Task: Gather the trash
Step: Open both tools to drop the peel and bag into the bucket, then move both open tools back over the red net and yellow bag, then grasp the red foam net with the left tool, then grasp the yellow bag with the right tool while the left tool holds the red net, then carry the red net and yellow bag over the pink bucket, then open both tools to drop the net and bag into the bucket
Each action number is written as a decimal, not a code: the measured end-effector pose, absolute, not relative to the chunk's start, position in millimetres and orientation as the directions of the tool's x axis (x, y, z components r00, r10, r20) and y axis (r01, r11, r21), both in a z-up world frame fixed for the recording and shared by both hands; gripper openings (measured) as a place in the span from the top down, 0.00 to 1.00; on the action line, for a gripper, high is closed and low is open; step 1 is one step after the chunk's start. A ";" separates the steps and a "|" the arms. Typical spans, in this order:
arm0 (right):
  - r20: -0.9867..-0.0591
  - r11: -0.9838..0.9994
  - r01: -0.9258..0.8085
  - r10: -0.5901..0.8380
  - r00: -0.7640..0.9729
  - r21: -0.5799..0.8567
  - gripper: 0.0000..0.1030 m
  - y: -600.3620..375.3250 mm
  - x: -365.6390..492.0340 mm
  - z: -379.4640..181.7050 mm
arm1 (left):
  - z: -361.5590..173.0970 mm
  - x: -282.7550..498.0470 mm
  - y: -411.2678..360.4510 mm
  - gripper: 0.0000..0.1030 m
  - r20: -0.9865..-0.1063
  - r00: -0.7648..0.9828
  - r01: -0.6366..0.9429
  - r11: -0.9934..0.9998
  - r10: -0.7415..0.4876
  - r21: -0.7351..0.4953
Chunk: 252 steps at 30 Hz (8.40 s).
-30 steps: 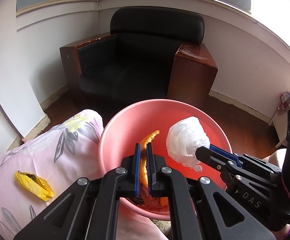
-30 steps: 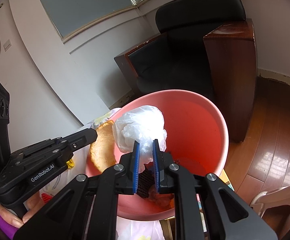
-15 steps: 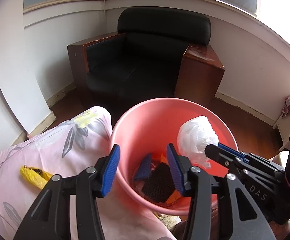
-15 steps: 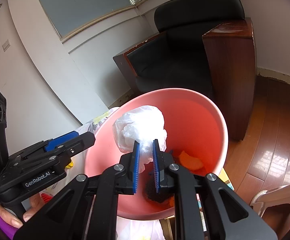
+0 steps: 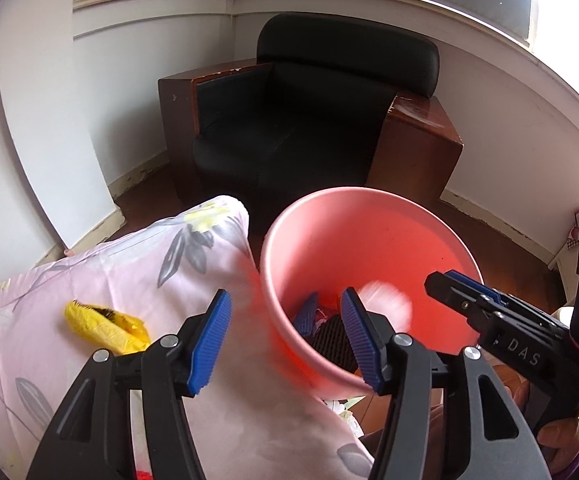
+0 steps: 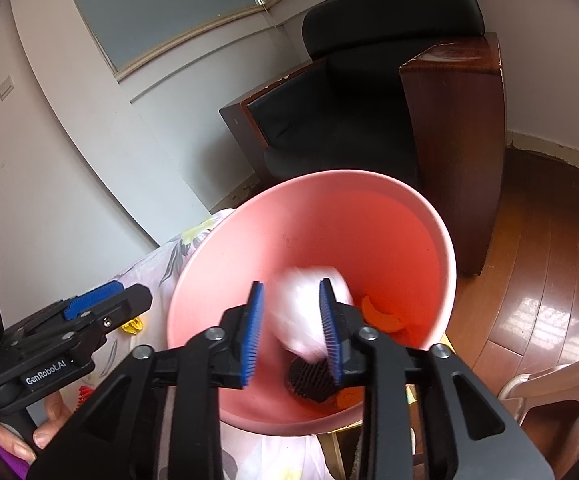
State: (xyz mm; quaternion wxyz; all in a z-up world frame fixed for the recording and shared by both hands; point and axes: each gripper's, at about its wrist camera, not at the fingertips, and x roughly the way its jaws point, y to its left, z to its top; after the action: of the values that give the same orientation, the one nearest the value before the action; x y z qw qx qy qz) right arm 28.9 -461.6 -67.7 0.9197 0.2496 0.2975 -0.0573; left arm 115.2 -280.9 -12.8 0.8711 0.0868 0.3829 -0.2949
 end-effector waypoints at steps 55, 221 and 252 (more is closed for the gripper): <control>-0.594 0.920 0.087 0.171 0.786 0.381 0.57 -368.5 5.1 -45.5 | -24.3 63.4 -77.9 0.38 -0.762 0.549 0.351 0.922 -0.342 -0.161; -0.577 0.889 0.108 0.192 0.794 0.445 0.81 -393.0 -17.6 -40.2 | 29.4 60.5 -175.6 0.94 -0.622 0.629 0.493 0.858 -0.466 -0.144; -0.618 0.873 0.297 0.008 0.786 0.388 0.81 -461.1 8.7 -67.0 | -23.6 93.6 -304.3 0.94 -0.715 0.533 0.609 0.792 -0.452 -0.046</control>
State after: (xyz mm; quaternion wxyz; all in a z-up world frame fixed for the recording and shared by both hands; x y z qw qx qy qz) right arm 8.7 -461.1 -67.0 0.9140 0.2397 0.3176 -0.0790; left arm 93.6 -304.3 -23.6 0.8692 0.1049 0.3747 -0.3051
